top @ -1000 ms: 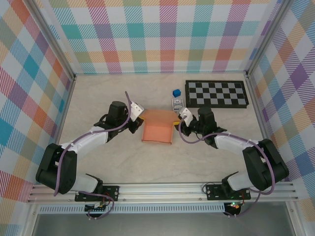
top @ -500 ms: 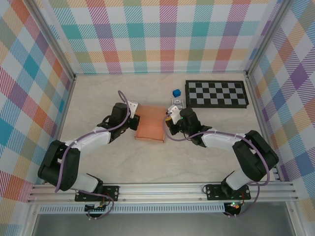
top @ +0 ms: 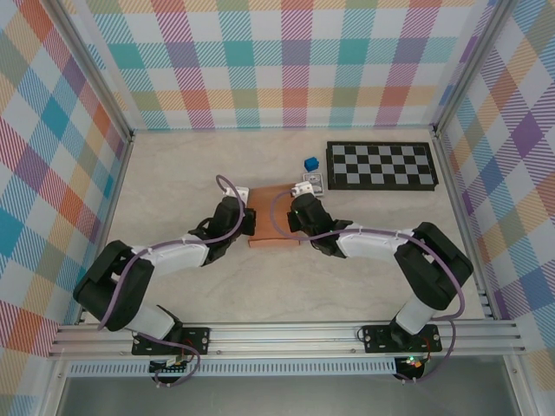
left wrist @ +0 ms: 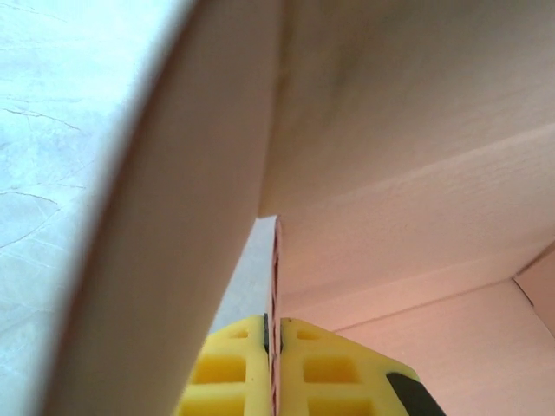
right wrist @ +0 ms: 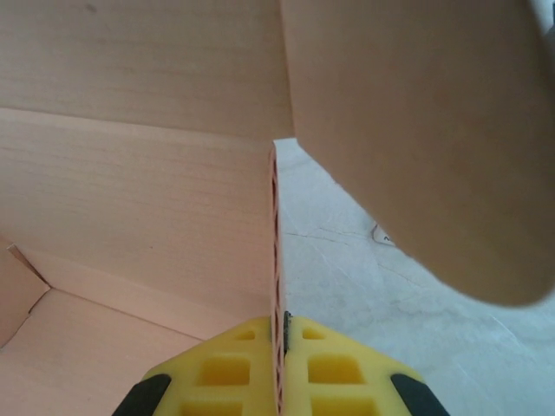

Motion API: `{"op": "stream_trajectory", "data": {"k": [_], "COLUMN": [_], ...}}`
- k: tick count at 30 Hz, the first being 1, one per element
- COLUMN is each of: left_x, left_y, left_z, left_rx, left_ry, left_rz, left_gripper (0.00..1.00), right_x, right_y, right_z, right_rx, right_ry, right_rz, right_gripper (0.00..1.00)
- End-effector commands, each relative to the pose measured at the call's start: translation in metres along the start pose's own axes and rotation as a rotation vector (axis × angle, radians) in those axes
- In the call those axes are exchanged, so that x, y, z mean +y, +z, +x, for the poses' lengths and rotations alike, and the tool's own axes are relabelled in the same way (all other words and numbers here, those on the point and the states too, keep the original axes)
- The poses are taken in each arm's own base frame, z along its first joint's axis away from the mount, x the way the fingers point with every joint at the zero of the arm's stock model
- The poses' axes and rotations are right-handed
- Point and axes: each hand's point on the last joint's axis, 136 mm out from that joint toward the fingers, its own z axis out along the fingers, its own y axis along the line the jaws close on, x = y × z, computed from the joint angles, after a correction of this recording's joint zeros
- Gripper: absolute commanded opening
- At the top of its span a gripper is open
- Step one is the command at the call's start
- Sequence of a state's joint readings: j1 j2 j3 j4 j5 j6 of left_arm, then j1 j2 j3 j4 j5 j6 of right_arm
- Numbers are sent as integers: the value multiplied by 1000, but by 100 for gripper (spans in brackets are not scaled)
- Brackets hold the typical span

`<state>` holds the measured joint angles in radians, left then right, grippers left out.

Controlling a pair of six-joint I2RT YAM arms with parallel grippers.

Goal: Fold the paper box

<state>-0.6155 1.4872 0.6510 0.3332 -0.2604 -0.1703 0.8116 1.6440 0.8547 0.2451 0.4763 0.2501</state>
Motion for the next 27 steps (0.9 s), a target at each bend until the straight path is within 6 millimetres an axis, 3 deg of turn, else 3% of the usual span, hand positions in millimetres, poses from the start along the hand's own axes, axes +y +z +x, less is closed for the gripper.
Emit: {"op": "stream_trajectory", "data": {"k": [1, 5, 11, 23, 27], "left_x": [-31, -40, -39, -26, -23], "left_y": [4, 11, 19, 26, 26], "left_z": [-3, -3, -1, 16, 20], "left_rx": [-69, -91, -111, -88, -88], "left_ry": [-28, -29, -57, -5, -5], "left_rz": [63, 35, -30, -109, -114], "left_gripper": [5, 5, 5, 6, 6], "right_x": [40, 59, 61, 43, 26], "right_y": [-2, -6, -24, -69, -88], "right_z": [0, 9, 27, 51, 61], "right_rx": [-11, 8, 3, -38, -42], "right_ry": [57, -1, -75, -113, -113], "right_rz": [-150, -246, -331, -447, -469], "right_gripper": [6, 16, 33, 52, 58]}}
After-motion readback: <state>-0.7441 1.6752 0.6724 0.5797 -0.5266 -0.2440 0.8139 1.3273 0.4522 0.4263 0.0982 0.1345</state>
